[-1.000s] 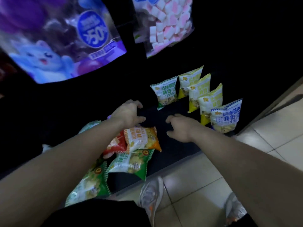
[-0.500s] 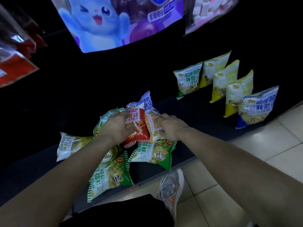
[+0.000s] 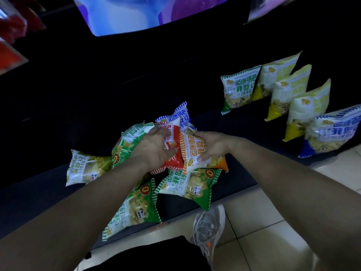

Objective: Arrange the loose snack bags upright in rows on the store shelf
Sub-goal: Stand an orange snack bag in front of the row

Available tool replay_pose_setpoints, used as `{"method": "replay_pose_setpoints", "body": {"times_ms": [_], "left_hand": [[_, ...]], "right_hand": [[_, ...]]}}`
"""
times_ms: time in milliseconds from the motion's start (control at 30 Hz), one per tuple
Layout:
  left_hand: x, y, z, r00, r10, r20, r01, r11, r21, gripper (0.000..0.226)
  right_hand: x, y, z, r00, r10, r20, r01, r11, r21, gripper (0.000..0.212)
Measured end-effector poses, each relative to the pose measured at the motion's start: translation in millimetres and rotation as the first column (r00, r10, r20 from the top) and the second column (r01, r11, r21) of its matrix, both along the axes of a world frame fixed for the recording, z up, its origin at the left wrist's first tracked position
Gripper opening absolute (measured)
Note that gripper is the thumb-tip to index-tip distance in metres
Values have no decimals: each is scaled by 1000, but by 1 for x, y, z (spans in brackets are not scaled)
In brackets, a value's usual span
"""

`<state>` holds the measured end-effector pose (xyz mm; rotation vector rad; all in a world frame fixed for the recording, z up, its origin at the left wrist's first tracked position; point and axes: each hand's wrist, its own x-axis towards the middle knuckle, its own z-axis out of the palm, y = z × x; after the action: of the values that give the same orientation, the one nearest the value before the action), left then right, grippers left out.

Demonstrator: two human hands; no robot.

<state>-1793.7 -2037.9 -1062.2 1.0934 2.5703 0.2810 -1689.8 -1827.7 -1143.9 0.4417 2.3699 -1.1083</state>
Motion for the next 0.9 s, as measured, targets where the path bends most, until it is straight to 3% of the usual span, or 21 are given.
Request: {"method": "replay_pose_setpoints", "body": {"times_ms": [133,400,600,667,767,900], "left_hand": [[3,4,-2,1000,2,2,-2,1000,-6,62],[5,13,-4,1000,-2,-12,2,1000,13,58],[23,32,23,998,-29,58,12,965,264,65],[37,41,41,978,-50,201,-30,926,376,68],[62,55,77,828,-188,528,-128,854,504,69],[93,71,111,711,-296,637,-175,803,569,52]], "right_hand": [[-3,5,0,998,68,8,-69,985,156,97],[29,7,11,989,-78,-129,92,990,103,87],[53,27,92,937,-187,-293,205,978,31,79],[69,33,125,909,-212,-359,241,970,39,80],[101,38,167,859,-266,-438,315,948,43,90],[140,29,192,738,-433,-518,426,894,-141,85]]}}
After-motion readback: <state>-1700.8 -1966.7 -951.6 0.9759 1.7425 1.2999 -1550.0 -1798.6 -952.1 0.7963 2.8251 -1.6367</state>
